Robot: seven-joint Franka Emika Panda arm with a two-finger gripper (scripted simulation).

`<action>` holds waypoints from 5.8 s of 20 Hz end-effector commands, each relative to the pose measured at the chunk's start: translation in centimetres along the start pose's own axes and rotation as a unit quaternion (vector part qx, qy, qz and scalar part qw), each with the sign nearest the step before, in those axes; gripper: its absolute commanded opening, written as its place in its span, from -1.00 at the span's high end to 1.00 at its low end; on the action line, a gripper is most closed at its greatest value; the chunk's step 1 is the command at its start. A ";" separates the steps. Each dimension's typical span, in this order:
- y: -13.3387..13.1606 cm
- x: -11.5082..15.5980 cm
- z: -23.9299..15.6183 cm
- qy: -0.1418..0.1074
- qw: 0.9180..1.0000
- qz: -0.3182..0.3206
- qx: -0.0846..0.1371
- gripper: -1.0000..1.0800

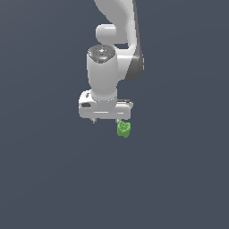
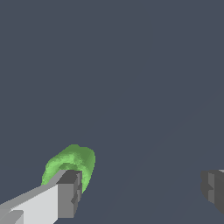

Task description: Pick up the object and move it to a goal position.

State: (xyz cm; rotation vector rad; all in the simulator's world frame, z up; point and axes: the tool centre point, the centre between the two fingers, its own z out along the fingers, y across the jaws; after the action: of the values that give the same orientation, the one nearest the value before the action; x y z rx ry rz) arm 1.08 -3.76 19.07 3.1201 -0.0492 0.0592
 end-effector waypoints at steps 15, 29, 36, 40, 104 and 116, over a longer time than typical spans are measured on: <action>2.9 0.9 -0.4 0.011 1.000 0.016 -0.004 -0.92; 1.0 0.1 0.8 0.005 0.996 -0.094 -0.003 -0.92; -0.9 -0.7 2.0 0.000 0.979 -0.202 0.000 -0.92; -2.1 -1.3 2.7 -0.003 0.964 -0.265 0.002 -0.92; -9.0 -5.1 10.9 -0.009 0.796 -0.605 0.019 1.00; -11.1 -2.5 6.5 -0.009 0.796 -0.605 0.020 1.00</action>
State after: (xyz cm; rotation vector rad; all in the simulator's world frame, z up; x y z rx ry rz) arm -1.33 6.82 11.31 2.5320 1.8605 0.0008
